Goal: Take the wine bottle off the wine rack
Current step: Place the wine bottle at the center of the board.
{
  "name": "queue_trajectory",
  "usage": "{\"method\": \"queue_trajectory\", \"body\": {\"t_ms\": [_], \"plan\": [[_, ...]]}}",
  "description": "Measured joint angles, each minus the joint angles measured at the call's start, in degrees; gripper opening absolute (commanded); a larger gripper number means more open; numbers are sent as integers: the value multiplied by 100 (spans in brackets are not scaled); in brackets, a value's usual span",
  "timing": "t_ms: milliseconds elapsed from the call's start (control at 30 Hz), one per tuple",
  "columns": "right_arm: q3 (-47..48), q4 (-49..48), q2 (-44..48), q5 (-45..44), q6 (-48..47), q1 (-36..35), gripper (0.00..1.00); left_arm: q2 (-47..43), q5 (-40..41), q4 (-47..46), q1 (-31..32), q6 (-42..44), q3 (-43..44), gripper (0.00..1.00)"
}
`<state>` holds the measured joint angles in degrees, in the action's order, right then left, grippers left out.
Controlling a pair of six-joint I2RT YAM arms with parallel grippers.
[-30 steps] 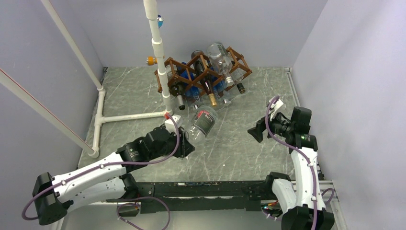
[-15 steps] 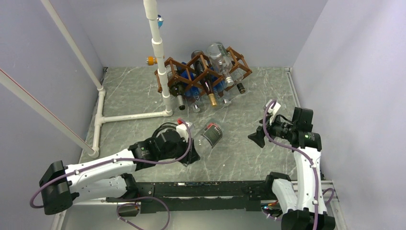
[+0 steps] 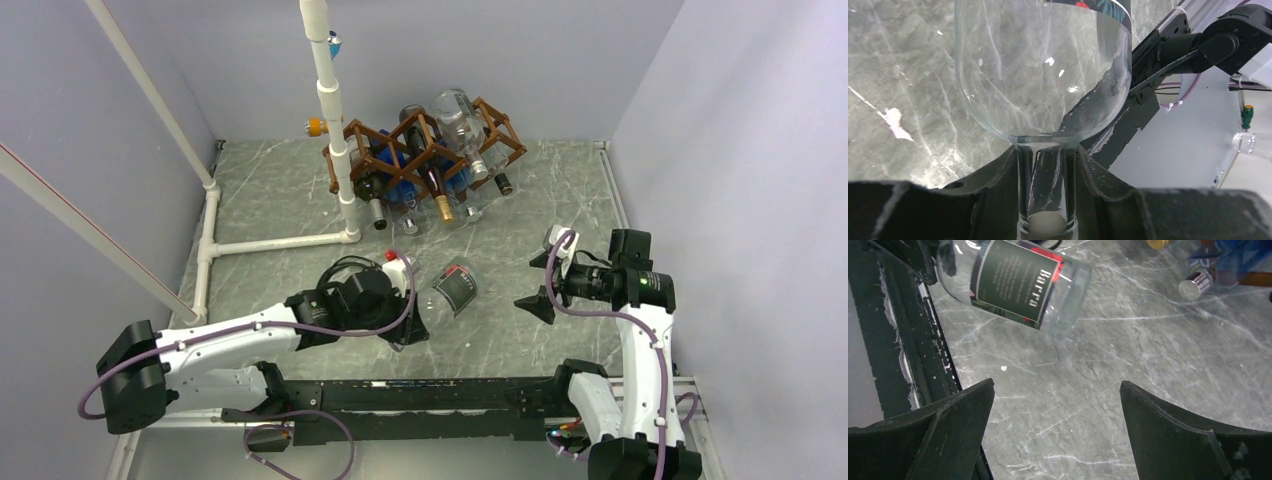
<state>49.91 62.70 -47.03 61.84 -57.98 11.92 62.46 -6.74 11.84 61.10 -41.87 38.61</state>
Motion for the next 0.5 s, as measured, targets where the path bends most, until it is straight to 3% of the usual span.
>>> {"method": "queue_trajectory", "body": {"t_ms": [300,500], "plan": [[-94,999,-280,605,-2223,-17,100,848,-450,7,2,-310,485,0],[-225,1049,-640,636,-2909,-188,100,1154,-682,61,4,-472,782,0]]}}
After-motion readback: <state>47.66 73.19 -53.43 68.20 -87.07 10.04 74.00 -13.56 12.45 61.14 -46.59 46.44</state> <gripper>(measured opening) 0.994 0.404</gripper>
